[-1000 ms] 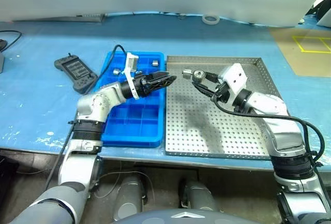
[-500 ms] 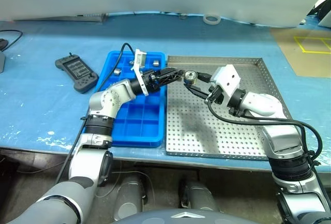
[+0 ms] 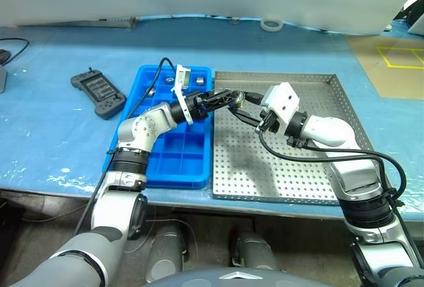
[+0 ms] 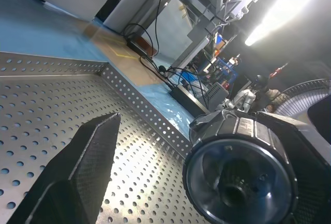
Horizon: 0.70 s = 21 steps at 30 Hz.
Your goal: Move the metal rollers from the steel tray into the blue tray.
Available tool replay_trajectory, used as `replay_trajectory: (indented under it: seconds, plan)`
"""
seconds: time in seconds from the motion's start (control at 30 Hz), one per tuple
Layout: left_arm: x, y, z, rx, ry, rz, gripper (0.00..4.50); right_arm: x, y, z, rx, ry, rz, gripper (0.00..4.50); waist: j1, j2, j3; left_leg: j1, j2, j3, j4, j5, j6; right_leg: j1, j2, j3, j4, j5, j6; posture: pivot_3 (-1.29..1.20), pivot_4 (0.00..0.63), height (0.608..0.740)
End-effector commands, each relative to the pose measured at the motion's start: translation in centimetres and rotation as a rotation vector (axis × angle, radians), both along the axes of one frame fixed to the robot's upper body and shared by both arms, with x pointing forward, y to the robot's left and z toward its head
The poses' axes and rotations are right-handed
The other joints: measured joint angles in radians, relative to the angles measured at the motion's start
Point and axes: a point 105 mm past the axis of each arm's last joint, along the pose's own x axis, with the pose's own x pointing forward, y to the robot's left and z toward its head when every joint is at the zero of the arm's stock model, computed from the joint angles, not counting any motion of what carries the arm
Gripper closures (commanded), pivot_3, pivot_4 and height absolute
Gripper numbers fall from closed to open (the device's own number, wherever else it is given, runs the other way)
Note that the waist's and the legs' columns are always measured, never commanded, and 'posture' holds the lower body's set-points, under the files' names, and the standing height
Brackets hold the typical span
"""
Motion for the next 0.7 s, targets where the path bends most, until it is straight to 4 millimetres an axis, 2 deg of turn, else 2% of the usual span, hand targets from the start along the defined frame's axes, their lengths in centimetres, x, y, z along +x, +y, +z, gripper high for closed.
replay_trajectory:
  seconds: [0.03, 0.23, 0.43, 0.6, 0.7]
  plan:
    - [0.1, 0.3, 1.3, -0.02, -0.038, 0.009, 0.09, -0.4, 0.1, 1.7, 0.014, -0.077, 0.009, 2.9, 0.0, 0.0, 0.0, 0.0, 0.0, 0.0, 0.0, 0.0, 0.0, 0.0, 0.0, 0.0, 0.0, 0.0, 0.0, -0.17, 0.15, 0.74]
    - [0.5, 0.3, 1.2, -0.017, -0.029, 0.029, 0.09, -0.3, -0.1, 1.8, 0.013, -0.077, 0.004, 2.9, 0.0, 0.0, 0.0, 0.0, 0.0, 0.0, 0.0, 0.0, 0.0, 0.0, 0.0, 0.0, 0.0, 0.0, 0.0, -0.16, 0.15, 0.74]
    - [-0.4, 0.8, 1.6, -0.035, -0.038, -0.014, 0.09, -0.3, 0.0, 2.0, 0.016, -0.078, 0.0, 2.9, 0.0, 0.0, 0.0, 0.0, 0.0, 0.0, 0.0, 0.0, 0.0, 0.0, 0.0, 0.0, 0.0, 0.0, 0.0, -0.17, 0.15, 0.74]
    - [-0.5, 1.0, 1.2, -0.017, -0.029, -0.016, 1.61, -0.2, 0.0, 2.0, 0.016, -0.077, -0.004, 2.9, 0.001, 0.0, 0.0, 0.0, 0.0, 0.0, 0.0, 0.0, 0.0, 0.0, 0.0, 0.0, 0.0, 0.0, 0.0, -0.17, 0.15, 0.74]
    - [-0.2, 1.0, 1.0, -0.013, -0.02, -0.003, 2.67, -0.2, 0.0, 2.0, 0.016, -0.077, -0.007, 2.9, 0.001, 0.0, 0.0, 0.0, 0.0, 0.0, 0.001, 0.0, 0.0, 0.0, 0.0, 0.0, 0.0, 0.0, 0.0, -0.16, 0.15, 0.74]
